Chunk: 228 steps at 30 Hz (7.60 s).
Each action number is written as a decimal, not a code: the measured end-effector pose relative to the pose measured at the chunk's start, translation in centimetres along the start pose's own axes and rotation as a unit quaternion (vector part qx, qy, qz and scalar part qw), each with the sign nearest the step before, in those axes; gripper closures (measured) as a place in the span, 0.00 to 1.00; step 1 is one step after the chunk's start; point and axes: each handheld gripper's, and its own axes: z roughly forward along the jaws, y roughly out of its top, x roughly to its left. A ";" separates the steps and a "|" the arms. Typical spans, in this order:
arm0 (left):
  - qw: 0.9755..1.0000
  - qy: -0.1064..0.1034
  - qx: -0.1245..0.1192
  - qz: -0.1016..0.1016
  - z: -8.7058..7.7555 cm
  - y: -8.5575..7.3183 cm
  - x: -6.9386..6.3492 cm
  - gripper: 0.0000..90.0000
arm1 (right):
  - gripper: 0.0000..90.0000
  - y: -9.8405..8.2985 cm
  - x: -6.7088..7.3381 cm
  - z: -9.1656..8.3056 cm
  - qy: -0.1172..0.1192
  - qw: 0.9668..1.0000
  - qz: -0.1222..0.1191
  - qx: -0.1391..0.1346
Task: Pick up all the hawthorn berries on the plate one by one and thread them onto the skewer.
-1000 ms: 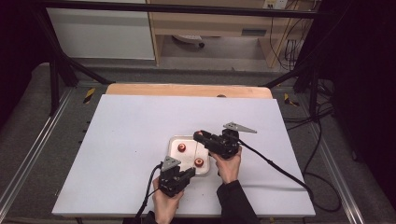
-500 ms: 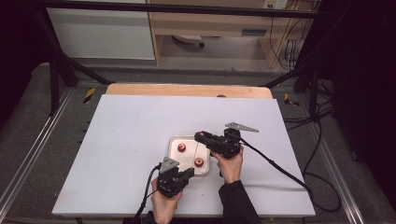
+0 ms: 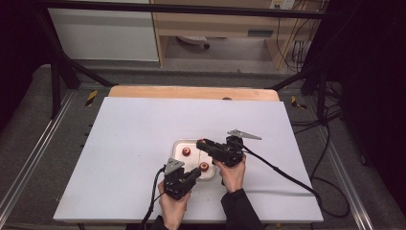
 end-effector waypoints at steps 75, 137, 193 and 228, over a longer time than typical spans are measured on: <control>0.991 0.019 0.039 0.125 -4.5 -0.8 5.2 0.98 | 0.11 0.8 -0.2 1.5 -0.086 0.908 -0.257 0.320; 0.993 0.013 0.037 0.108 -4.5 -0.7 4.9 0.98 | 0.68 3.4 0.9 3.3 -0.084 0.938 -0.169 0.292; 0.999 0.013 -0.002 0.046 -1.3 -1.5 0.4 0.98 | 0.68 2.0 0.5 0.4 0.004 0.999 -0.022 -0.035; 0.999 0.016 -0.030 0.021 -1.1 -1.9 0.3 0.98 | 0.68 1.6 0.5 0.8 0.016 0.999 0.030 -0.007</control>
